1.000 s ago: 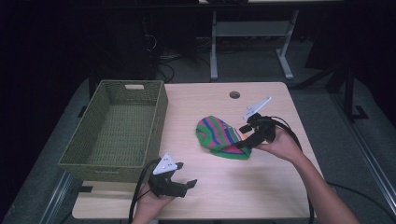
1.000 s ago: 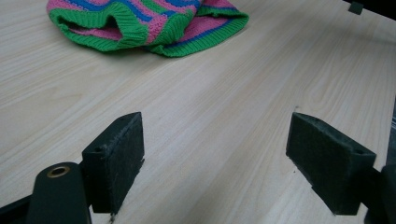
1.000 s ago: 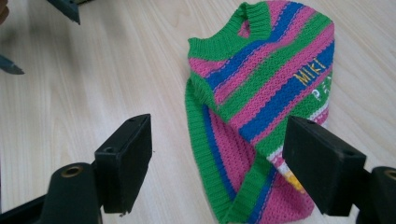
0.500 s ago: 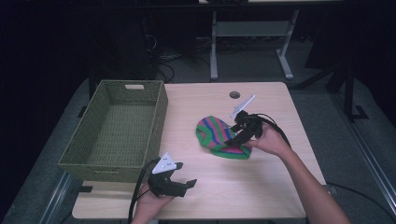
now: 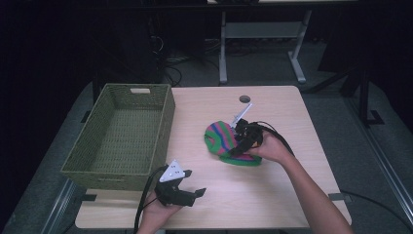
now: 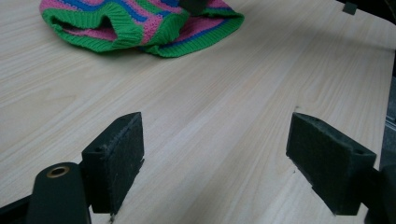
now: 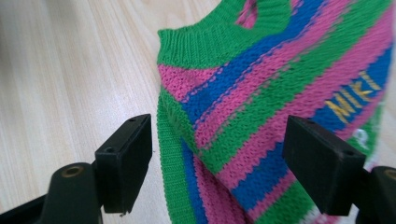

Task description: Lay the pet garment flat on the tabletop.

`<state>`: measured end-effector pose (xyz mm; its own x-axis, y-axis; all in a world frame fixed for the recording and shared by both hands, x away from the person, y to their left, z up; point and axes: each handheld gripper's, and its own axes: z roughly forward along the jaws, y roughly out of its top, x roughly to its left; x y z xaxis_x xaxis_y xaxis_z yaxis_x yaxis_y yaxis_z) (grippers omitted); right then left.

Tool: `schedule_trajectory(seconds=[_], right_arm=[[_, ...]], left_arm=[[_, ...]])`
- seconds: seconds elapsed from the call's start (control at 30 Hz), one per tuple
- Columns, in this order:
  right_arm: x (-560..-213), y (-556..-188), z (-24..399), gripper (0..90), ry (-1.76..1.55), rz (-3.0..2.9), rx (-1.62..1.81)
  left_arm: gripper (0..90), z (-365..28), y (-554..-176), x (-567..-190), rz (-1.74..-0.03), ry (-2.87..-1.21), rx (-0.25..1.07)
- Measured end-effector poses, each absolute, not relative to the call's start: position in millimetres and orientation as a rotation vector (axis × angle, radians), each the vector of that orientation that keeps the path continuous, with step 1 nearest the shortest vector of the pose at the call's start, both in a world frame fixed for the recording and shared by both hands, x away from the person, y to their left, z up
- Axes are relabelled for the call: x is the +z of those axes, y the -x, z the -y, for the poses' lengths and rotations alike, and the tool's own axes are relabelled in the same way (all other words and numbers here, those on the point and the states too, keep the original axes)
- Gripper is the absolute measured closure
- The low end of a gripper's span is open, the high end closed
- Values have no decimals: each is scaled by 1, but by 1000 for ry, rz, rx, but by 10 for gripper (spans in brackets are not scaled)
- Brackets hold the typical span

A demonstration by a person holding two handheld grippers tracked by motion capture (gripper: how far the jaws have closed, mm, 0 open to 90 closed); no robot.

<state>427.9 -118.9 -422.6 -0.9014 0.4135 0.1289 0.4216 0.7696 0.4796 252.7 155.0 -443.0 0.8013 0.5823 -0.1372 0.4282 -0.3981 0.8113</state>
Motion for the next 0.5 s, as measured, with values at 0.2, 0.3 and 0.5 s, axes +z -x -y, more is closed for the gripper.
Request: schedule_trajectory(seconds=[0.2,0.3,0.5], right_arm=[[-433,-429,107,238,679,2968,-739],[-433,-430,101,252,667,3010,-735],[-436,-433,97,252,678,3024,-691]], left_arm=[[187,-156,-253,-444,-747,-2050,208],[187,-157,-254,-443,-751,-2050,211],[188,-159,-255,-442,-752,-2042,211]])
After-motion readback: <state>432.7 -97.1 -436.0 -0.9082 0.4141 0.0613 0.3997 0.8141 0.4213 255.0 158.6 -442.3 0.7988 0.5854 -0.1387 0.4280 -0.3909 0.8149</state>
